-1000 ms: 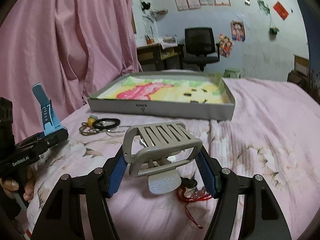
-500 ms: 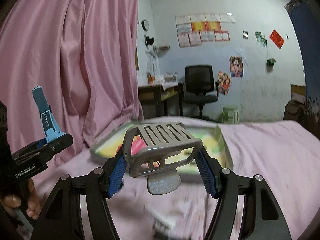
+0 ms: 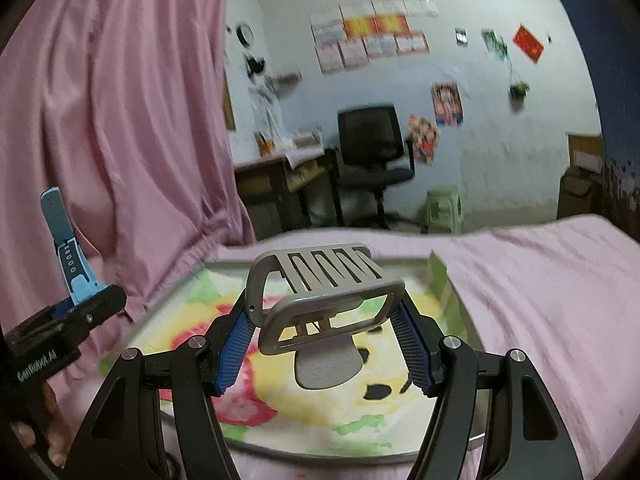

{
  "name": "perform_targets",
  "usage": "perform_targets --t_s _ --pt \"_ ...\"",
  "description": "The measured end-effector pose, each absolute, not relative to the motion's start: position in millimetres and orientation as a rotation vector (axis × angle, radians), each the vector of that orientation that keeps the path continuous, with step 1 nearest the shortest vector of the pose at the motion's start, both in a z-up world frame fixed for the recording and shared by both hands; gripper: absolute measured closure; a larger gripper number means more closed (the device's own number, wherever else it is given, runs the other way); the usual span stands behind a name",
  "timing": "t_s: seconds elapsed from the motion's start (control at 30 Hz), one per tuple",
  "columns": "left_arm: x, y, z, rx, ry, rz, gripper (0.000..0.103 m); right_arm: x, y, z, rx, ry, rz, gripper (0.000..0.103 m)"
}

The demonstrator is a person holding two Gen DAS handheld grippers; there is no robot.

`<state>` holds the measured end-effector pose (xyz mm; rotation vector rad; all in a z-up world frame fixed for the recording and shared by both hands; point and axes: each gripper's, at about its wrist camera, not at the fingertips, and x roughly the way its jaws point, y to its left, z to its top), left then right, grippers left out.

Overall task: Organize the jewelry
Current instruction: 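Carry the claw clip into the tray with the right tool while the left tool places the smartwatch there, then open both tools and withdraw them from the tray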

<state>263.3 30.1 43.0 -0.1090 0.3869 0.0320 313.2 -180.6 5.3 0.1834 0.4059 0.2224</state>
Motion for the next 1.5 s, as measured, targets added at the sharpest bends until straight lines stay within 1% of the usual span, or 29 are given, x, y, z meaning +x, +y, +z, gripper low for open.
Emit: perform_targets --t_s 0.17,0.33,0.53,0.63,0.67,0.7,0.8,0.87,0.9,0.97,1.07,1.13,1.23,1.37,1.5 --pt "302 41 19 -0.189 0.578 0.022 0.045 331 -178 -22 0.184 0.518 0.211 0.041" --pt "321 47 -1 -0.230 0.721 0.024 0.045 343 -179 -39 0.184 0.629 0.192 0.041" --pt "326 45 -6 -0.190 0.767 0.039 0.044 355 -184 -58 0.193 0.752 0.187 0.041" --pt "325 43 -5 -0.179 0.773 0.034 0.044 357 -186 -62 0.210 0.774 0.194 0.040" --pt "325 43 -4 -0.185 0.774 0.024 0.043 356 -186 -62 0.211 0.776 0.195 0.036" --pt "326 45 -4 -0.189 0.778 0.008 0.038 354 -186 -62 0.211 0.774 0.194 0.033" --pt "318 46 0 -0.205 0.755 -0.009 0.029 348 -187 -56 0.230 0.743 0.207 0.026" --pt "310 49 5 -0.229 0.722 -0.018 0.028 337 -188 -47 0.223 0.704 0.211 0.020" --pt "304 51 8 -0.246 0.700 -0.021 0.027 331 -189 -42 0.217 0.679 0.212 0.018" --pt "290 54 15 -0.279 0.648 -0.027 0.022 315 -193 -31 0.207 0.625 0.219 0.012" --pt "266 55 27 -0.296 0.562 -0.025 0.013 286 -200 -13 0.192 0.517 0.227 0.004" --pt "249 51 35 -0.288 0.507 -0.022 0.005 266 -205 0 0.183 0.448 0.236 0.002" --pt "222 44 44 -0.255 0.430 -0.025 0.000 237 -209 17 0.155 0.356 0.235 0.002" --pt "190 34 51 -0.206 0.374 -0.034 0.000 199 -213 32 0.113 0.267 0.237 0.001" --pt "158 25 52 -0.161 0.329 -0.042 0.000 170 -217 39 0.089 0.228 0.242 0.001"
